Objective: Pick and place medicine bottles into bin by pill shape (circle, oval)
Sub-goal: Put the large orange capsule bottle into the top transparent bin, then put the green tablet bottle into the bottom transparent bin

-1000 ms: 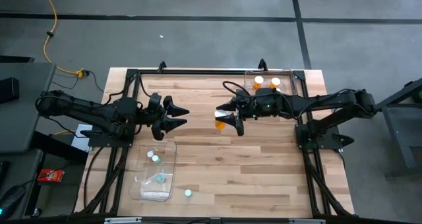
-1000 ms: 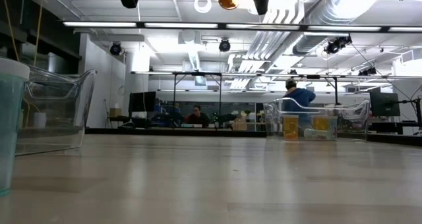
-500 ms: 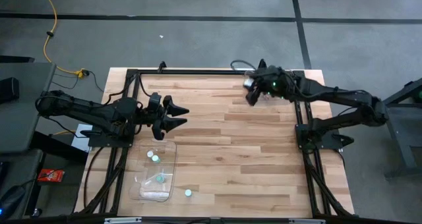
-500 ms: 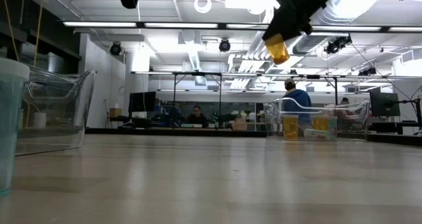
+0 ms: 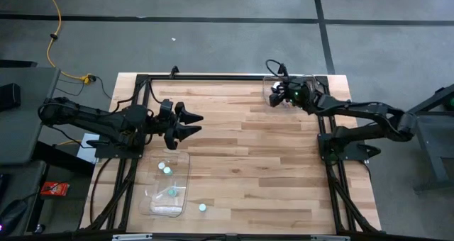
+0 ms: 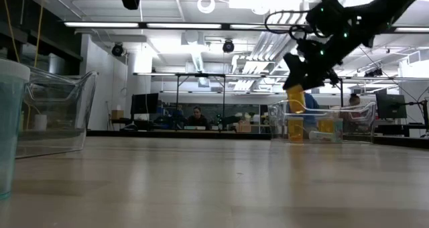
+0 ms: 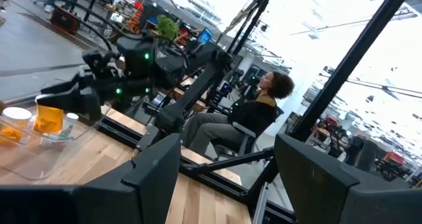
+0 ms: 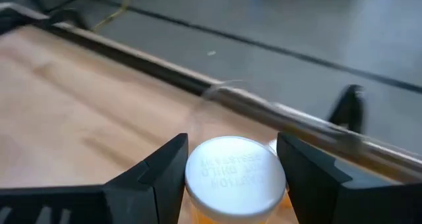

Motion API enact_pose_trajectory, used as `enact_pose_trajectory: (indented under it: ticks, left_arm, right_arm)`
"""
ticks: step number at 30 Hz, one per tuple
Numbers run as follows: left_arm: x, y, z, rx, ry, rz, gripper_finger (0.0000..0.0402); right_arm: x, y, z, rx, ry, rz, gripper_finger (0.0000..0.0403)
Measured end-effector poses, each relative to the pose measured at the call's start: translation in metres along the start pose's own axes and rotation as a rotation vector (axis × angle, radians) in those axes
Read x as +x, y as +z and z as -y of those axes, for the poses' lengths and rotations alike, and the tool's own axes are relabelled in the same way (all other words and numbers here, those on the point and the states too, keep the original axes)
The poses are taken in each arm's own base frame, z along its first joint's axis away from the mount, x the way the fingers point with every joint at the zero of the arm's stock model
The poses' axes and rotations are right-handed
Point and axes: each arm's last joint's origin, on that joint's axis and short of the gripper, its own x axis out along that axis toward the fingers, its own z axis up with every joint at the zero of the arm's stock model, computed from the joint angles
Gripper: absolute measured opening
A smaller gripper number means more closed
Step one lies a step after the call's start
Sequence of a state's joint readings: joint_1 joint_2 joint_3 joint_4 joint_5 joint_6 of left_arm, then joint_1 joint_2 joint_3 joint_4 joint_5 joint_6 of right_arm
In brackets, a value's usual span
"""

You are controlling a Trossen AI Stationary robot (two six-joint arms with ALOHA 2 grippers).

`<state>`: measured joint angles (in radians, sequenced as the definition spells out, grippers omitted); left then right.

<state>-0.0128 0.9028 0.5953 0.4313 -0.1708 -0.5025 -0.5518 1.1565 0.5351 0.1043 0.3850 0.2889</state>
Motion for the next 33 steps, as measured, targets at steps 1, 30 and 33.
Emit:
enact_pose_trajectory:
  ticks: [1,30,33]
  left_arm:
    - [0.000,0.000,0.000,0.000,0.002,0.001,0.0236]
    - [0.000,0.000,-0.001,0.000,0.021,0.012,0.0236]
    - [0.000,0.000,-0.001,0.000,0.021,0.012,0.0236]
  right_arm:
    - [0.001,-0.003,0.001,0.007,-0.029,0.015,0.0200]
    - [0.033,-0.017,-0.004,0.063,-0.081,-0.048,0.0268]
    - [0.022,0.010,-0.009,0.010,-0.042,-0.030,0.0268]
